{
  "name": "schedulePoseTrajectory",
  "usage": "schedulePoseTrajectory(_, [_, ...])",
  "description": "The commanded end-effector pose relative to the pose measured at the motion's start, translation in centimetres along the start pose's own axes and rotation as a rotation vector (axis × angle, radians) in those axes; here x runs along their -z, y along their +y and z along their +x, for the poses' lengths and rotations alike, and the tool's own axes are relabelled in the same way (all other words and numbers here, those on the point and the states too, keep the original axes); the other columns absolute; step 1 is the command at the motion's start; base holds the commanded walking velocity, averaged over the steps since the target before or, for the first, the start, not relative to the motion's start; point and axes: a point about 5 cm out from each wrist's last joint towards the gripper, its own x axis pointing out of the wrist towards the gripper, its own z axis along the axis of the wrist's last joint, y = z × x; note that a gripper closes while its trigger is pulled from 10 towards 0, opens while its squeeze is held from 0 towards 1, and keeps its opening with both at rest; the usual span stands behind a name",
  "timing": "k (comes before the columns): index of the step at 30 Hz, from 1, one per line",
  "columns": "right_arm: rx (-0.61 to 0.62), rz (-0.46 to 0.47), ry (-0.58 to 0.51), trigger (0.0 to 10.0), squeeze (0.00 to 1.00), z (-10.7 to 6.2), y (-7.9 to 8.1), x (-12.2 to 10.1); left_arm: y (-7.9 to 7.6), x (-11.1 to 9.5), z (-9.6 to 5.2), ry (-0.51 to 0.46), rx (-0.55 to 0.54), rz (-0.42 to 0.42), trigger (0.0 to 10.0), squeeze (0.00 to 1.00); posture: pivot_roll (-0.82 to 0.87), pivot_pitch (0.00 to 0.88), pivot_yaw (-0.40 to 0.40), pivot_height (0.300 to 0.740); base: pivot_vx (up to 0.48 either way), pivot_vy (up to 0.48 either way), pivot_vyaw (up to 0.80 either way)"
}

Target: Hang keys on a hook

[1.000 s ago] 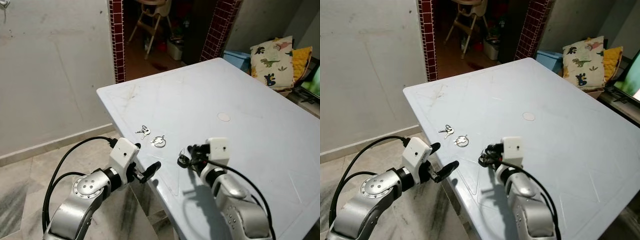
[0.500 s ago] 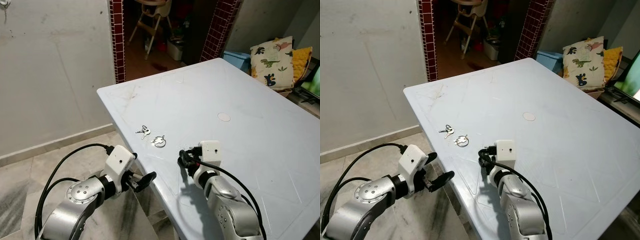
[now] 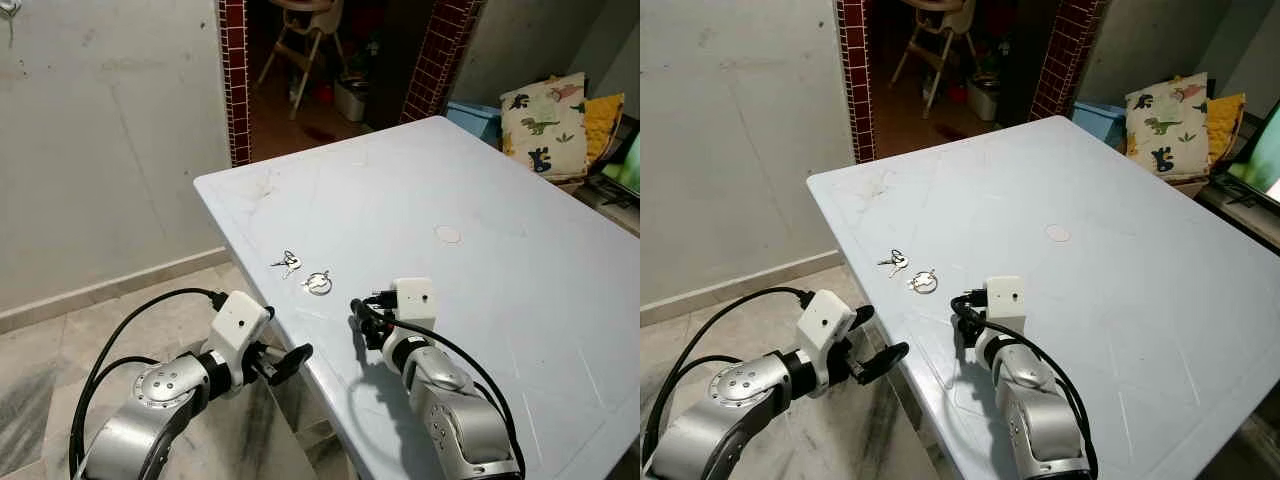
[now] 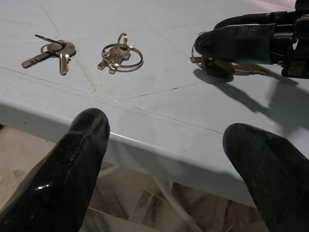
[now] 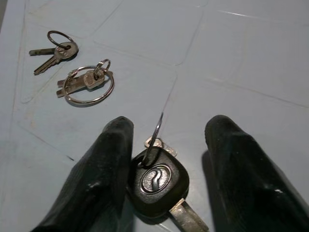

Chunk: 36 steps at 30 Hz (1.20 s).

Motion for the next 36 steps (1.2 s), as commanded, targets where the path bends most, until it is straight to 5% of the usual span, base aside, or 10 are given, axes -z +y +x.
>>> schedulePoseTrajectory(1, [-0.013,0.000,0.021,0.0,0.00,0.2,0.3,0.2,-0.2,-0.6,0.0,-0.020,0.004,0.020,10.0,0.00,0.14,0.000,-0.100,0.740,0.000,0.000,0.00])
schedulePoseTrajectory(25, [-0.036,-0.014,0.060,0.0,0.00,-0.1,0.1,0.9,-0.2,-1.0,0.4,-0.039,-0.002,0.033,10.0,0.00,0.14,0.000,-0.099,0.740,0.000,0.000,0.00])
schedulePoseTrajectory(36, [-0.022,-0.028,-0.003,0.0,0.00,-0.5,-0.7,-0.2,-0.2,-1.1,0.6,-0.047,-0.003,0.036,10.0,0.00,0.13,0.000,-0.101,0.740,0.000,0.000,0.00])
